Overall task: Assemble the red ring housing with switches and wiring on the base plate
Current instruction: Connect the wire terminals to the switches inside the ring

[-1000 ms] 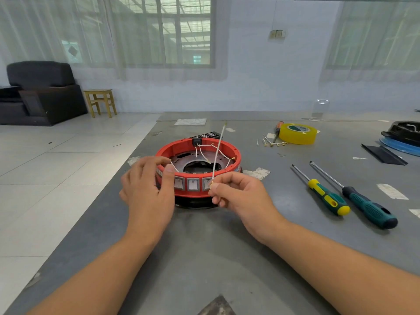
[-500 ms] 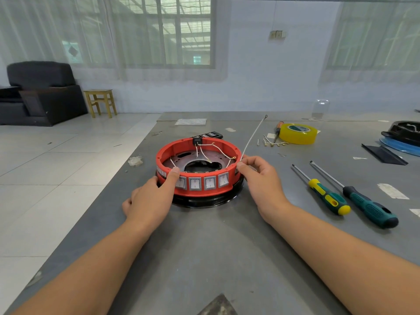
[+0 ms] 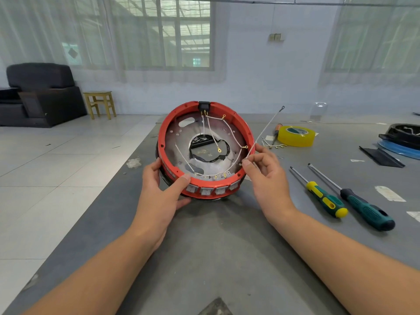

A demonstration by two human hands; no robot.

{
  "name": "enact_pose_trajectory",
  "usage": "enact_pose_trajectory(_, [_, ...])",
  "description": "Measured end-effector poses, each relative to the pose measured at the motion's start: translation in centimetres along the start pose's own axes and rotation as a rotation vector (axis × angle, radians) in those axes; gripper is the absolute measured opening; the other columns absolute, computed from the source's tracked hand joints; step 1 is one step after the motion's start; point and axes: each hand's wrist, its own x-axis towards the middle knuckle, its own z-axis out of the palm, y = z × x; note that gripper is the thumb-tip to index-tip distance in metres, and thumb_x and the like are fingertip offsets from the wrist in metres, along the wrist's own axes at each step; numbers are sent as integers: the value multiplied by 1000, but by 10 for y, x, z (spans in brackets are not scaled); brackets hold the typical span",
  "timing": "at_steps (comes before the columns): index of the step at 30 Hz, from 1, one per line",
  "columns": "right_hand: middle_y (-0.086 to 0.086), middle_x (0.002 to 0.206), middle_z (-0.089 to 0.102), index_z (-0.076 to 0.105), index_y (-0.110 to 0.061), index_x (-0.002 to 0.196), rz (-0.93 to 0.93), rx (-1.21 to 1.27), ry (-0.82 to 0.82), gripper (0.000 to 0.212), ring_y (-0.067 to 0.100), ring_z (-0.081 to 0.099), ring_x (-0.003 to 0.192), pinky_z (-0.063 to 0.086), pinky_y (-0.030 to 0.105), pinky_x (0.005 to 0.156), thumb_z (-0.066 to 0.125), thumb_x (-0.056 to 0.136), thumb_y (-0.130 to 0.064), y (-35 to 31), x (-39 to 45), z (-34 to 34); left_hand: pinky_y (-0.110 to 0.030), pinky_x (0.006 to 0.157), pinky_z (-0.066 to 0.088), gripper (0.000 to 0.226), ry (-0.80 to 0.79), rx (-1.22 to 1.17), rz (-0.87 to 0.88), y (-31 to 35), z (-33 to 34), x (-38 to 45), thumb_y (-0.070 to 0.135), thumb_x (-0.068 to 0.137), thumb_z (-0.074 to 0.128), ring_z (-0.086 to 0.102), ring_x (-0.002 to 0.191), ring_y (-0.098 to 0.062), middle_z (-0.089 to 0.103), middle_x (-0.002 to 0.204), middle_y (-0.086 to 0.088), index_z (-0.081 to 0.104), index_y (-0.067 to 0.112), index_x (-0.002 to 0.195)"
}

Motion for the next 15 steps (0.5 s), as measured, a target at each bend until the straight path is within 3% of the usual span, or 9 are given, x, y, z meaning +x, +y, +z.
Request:
enact_pose_trajectory(3, [-15, 132, 49, 67, -23, 83, -61, -127, -18, 18, -19, 49, 118, 48, 6, 89, 68, 96, -10, -5, -1, -2, -46, 81, 66, 60, -26, -78, 11, 1, -1, -1, 14, 89, 81, 68, 122, -14, 47, 148, 21, 51, 47, 130])
enact_pose_trajectory(6, [-14, 136, 45, 67, -26, 85, -128, -311, 5, 14, 3, 45, 131, 39, 17, 108, 70, 95, -17, -12, -3, -5, -47, 79, 65, 66, -36, -172, -3, 2, 0, 0, 5, 86, 81, 73, 111, -10, 52, 143, 14, 53, 47, 128])
enact_pose_trajectory(8, [-11, 137, 49, 68, -24, 87, -239, -452, 78, 8, 9, 42, 128, 32, 21, 107, 72, 93, -21, -20, -3, -4, -50, 82, 65, 71, -46, -180, 12, 1, 0, 0, 0, 85, 81, 74, 112, -13, 55, 142, 8, 53, 46, 131])
enact_pose_trajectory(10, [-10, 117, 62, 70, -24, 90, -349, -480, 79, 5, 9, 53, 110, 41, 25, 97, 72, 93, -20, -29, -4, -2, -49, 81, 65, 75, -63, -157, 47, -1, 1, -1, -4, 84, 82, 75, 109, -17, 56, 141, 5, 52, 46, 131])
enact_pose_trajectory(12, [-13, 88, 68, 69, -26, 89, -348, -382, -3, 9, 7, 62, 83, 48, 16, 75, 71, 93, -18, -37, -9, 4, -45, 80, 65, 81, -79, -127, 82, -3, 2, -2, -2, 78, 87, 76, 108, -20, 56, 140, 8, 50, 48, 130])
enact_pose_trajectory(15, [-11, 80, 71, 71, -30, 91, -197, -214, -96, 13, 8, 66, 75, 50, 13, 67, 72, 92, -18, -39, -16, 15, -48, 87, 64, 92, -82, -40, 106, -5, 2, -4, 12, 66, 90, 75, 111, -24, 57, 137, 16, 44, 56, 132])
